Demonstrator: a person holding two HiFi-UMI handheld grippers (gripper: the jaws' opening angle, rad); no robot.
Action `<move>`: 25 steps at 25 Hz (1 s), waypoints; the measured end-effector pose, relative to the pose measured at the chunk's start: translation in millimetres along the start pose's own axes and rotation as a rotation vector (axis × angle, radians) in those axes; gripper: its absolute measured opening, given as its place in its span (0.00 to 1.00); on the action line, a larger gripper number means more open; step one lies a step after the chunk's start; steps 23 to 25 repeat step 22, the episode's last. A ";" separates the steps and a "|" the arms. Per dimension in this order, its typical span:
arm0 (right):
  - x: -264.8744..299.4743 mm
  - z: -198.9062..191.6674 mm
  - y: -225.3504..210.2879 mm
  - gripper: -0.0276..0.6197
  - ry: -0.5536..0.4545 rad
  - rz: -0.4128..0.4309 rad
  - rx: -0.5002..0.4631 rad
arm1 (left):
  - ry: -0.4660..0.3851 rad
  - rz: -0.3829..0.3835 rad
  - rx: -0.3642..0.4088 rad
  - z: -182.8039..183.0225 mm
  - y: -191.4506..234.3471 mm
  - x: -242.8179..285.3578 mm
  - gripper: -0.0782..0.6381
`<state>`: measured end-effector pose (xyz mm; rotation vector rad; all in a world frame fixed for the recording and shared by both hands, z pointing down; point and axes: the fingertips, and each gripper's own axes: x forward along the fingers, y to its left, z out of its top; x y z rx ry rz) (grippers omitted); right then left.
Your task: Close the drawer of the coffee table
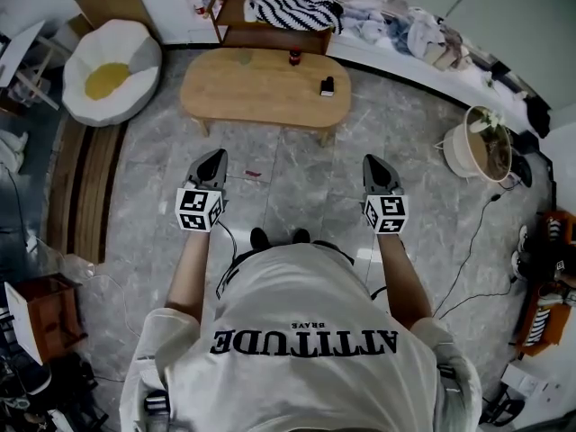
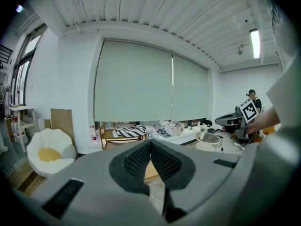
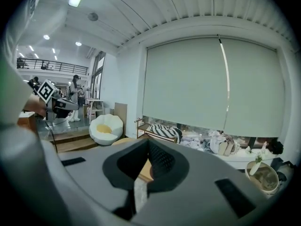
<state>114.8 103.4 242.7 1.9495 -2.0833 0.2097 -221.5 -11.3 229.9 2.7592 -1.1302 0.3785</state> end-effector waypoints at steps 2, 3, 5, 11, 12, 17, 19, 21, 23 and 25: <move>0.5 2.4 3.1 0.07 0.002 0.004 -0.005 | 0.000 -0.002 -0.001 0.7 3.5 -0.5 0.14; 1.0 3.5 4.2 0.07 0.002 0.005 -0.006 | 0.000 -0.003 -0.002 0.8 4.9 -0.4 0.14; 2.4 4.9 6.4 0.07 -0.001 0.008 -0.007 | 0.000 -0.006 -0.001 0.0 7.1 0.1 0.14; 4.2 6.2 13.3 0.07 0.003 0.006 -0.009 | 0.005 -0.016 -0.005 -3.5 12.2 -0.5 0.14; 4.5 6.2 13.8 0.07 0.004 0.005 -0.009 | 0.005 -0.018 -0.006 -3.8 12.8 -0.2 0.14; 2.4 6.0 15.0 0.07 0.008 -0.002 -0.010 | 0.006 -0.025 -0.006 -3.9 13.2 0.1 0.14; 1.4 6.7 15.0 0.07 0.009 -0.004 -0.009 | 0.006 -0.025 -0.005 -3.2 13.7 0.1 0.14; 0.7 7.2 15.7 0.07 0.009 -0.005 -0.009 | 0.005 -0.026 -0.005 -2.9 14.2 -0.4 0.14; 0.3 7.4 16.1 0.07 0.009 -0.005 -0.009 | 0.005 -0.026 -0.005 -2.9 14.5 -0.7 0.14; 0.3 7.4 16.1 0.07 0.009 -0.005 -0.009 | 0.005 -0.026 -0.005 -2.9 14.5 -0.7 0.14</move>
